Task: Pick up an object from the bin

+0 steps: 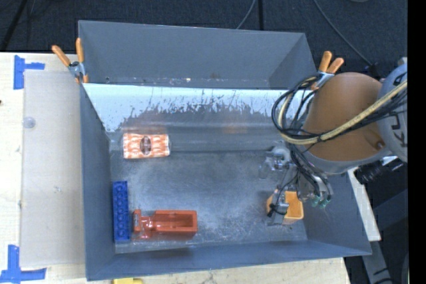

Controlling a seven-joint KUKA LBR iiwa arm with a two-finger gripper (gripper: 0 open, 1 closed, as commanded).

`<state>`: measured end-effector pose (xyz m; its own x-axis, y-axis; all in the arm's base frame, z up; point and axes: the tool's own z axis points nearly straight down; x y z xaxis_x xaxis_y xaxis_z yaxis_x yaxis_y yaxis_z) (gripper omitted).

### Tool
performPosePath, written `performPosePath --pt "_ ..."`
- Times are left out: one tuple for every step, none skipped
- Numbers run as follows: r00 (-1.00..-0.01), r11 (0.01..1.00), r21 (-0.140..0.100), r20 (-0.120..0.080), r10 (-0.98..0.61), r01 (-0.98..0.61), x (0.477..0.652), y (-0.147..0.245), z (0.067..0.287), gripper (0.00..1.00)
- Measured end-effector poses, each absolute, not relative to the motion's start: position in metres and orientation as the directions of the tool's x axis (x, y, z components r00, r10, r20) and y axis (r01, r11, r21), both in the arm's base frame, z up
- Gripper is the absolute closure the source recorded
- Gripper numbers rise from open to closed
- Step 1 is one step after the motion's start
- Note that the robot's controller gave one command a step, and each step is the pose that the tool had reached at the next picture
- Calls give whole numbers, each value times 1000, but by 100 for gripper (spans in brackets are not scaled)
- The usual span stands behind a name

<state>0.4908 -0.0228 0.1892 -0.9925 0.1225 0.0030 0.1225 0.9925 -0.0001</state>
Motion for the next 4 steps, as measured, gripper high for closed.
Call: performPosePath --pt "-998 998 0 6 -56 -56 492 -73 169 0" --pt "-996 996 1 3 -94 -94 503 -105 150 0" --pt "-1000 1000 2 10 8 8 505 -126 99 0" --pt "-1000 1000 0 0 -18 -18 493 -126 73 100"
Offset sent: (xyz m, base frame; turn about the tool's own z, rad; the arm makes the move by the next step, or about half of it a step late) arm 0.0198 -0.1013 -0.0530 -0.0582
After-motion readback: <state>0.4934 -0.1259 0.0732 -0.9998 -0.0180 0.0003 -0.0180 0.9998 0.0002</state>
